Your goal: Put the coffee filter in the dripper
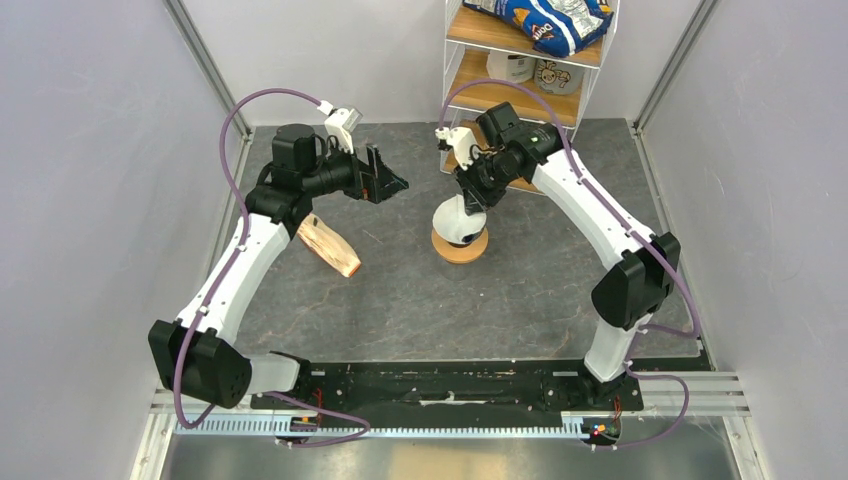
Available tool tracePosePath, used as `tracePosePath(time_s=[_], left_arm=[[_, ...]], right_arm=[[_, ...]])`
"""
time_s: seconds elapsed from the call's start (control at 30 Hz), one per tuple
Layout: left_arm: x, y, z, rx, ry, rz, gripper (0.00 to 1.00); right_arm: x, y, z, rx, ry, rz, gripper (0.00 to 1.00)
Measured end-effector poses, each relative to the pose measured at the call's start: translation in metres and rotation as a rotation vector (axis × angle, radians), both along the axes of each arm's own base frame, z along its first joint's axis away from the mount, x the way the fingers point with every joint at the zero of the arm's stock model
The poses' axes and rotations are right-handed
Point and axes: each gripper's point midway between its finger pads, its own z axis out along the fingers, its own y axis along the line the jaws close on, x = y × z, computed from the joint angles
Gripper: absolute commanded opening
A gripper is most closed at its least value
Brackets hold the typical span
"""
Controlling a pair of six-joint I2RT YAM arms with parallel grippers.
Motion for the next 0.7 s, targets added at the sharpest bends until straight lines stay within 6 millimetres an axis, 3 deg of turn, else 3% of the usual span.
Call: tracePosePath(time_s=[0.13, 0.23, 0.43, 0.57, 0.7], left_arm=[[0.000, 0.000, 0.000, 0.000, 0.000, 0.000, 1.00], [0.000, 0.000, 0.000, 0.000, 0.000, 0.001, 1.00], [0.000, 0.000, 0.000, 0.001, 0.000, 0.001, 1.00], [0.003, 0.004, 0.000, 0.003, -0.006, 0.019, 1.00], [0.008, 0.016, 0.004, 0.011, -0.063, 0.032, 1.00]], right_arm=[[-0.001, 0.002, -0.006, -0.010, 0.015, 0.008, 0.19], [-0.001, 0.002, -0.008, -0.013, 0.018, 0.012, 0.00], [0.000, 0.004, 0.000, -0.003, 0.006, 0.010, 0.00], [0.004, 0.009, 0.024, 0.060, -0.021, -0.023, 0.00], [0.008, 0.009, 0.066, 0.206, -0.038, -0.080, 0.00]])
